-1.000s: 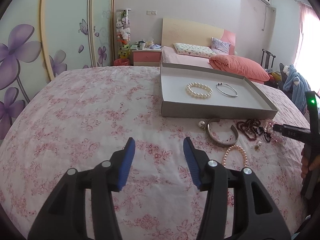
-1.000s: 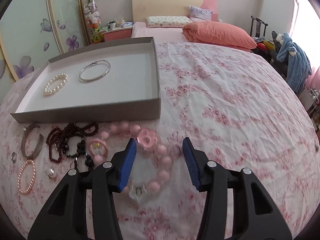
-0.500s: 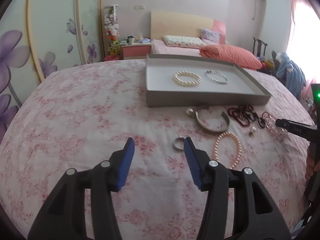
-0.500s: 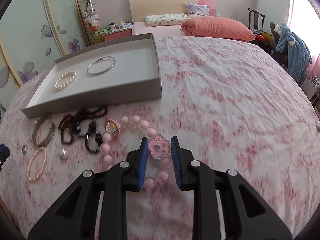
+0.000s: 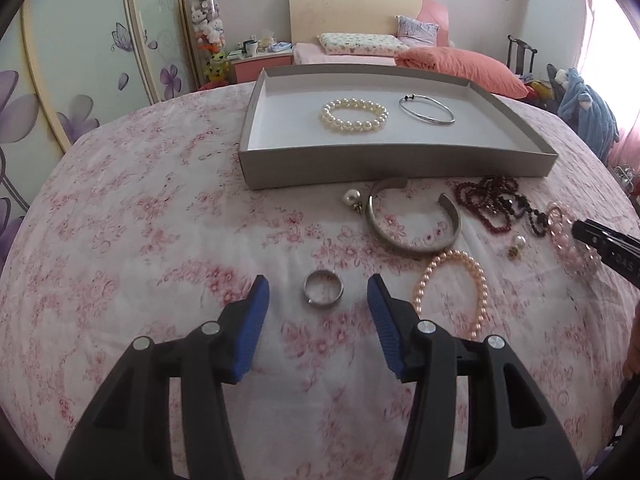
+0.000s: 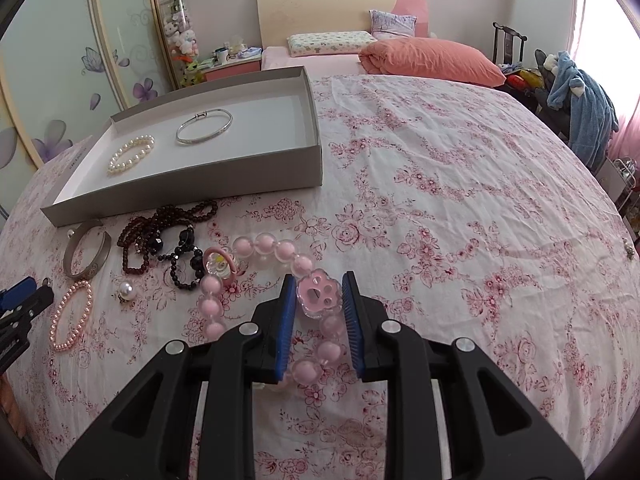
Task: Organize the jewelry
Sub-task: 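Grasp the pink bead bracelet with the right tool while the left tool grasps the silver ring, then lift the pink bracelet toward the tray with the right tool while the left tool carries the ring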
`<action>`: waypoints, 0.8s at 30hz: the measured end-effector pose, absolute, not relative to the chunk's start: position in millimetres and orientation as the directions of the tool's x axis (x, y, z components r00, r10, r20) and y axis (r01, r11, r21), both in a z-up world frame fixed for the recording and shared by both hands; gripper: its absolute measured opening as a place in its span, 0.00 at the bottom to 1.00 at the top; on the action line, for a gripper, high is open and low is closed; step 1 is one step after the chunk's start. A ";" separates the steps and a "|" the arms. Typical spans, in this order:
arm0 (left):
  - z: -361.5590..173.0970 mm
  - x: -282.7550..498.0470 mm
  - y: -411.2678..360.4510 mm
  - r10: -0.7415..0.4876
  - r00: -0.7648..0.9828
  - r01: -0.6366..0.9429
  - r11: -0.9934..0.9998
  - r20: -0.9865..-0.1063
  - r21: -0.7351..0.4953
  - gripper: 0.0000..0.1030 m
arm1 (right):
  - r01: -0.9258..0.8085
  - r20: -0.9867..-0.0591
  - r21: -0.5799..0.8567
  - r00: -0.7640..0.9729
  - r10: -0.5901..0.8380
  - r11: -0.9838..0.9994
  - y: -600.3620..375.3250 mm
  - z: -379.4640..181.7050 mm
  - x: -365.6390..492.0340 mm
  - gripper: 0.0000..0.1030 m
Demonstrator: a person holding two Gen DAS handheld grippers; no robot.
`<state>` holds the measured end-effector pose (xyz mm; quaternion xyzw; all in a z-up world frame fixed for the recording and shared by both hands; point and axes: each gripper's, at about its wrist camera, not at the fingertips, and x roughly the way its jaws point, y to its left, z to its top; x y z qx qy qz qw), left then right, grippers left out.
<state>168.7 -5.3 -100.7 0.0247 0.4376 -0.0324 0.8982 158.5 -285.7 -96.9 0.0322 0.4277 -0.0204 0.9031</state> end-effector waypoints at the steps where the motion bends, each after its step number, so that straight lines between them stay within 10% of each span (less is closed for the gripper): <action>1: -101.3 169.5 -5.2 -0.037 0.615 0.079 0.997 -0.788 0.015 0.47 | 0.064 -0.774 0.041 0.633 -0.009 0.997 -285.6 -96.8 158.5 0.24; 24: -98.8 177.1 -3.2 -0.042 0.621 0.034 0.999 -0.782 -0.026 0.21 | 0.064 -0.774 0.049 0.634 -0.002 0.997 -285.9 -96.7 159.2 0.25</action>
